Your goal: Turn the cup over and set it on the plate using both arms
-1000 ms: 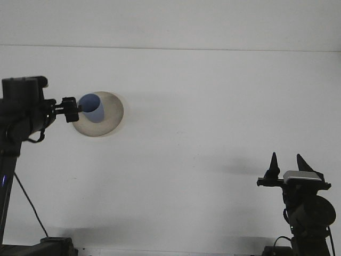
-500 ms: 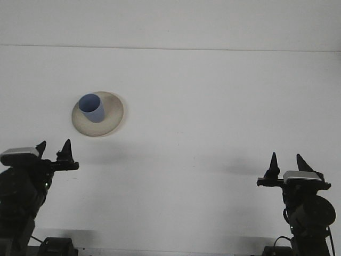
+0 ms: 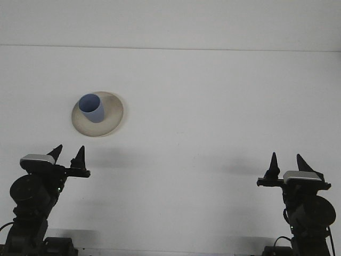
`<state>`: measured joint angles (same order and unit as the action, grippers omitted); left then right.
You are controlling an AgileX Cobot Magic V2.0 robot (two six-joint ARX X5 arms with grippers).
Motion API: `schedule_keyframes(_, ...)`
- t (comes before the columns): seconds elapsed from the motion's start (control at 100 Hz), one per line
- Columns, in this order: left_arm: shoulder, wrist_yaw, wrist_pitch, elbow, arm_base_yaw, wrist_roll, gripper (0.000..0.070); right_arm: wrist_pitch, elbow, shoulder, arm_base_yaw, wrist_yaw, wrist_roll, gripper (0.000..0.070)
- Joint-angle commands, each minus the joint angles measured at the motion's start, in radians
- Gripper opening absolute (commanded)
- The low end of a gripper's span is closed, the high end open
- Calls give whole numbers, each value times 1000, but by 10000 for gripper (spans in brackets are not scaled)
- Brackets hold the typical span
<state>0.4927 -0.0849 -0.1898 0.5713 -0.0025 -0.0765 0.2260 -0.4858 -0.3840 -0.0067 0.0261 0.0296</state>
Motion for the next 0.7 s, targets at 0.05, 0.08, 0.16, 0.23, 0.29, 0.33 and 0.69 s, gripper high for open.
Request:
schedule_keyframes(0.05, 3, -3, 1, 17, 0, 12, 364, -9, -6, -3, 1, 1, -4, 320)
schedule_keyframes(0.08, 3, -3, -3, 17, 0, 12, 250, -9, -6, -3, 1, 1, -4, 229)
schedule_keyframes(0.16, 3, -3, -13, 17, 0, 12, 0, -9, -6, -3, 1, 1, -5, 0)
schedule_keyframes(0.23, 3, -3, -18, 17, 0, 12, 9, -10, -6, -3, 1, 1, -4, 0)
schedule_keyframes(0.29, 3, -3, -22, 17, 0, 12, 9, -9, -6, -3, 1, 1, -4, 0)
schedule_keyframes(0.33, 3, -3, -21, 17, 0, 12, 9, -9, -6, -3, 1, 1, -4, 0)
schedule_keyframes(0.69, 2, -3, -18, 18, 0, 12, 12, -10, -6, -3, 1, 1, -4, 0)
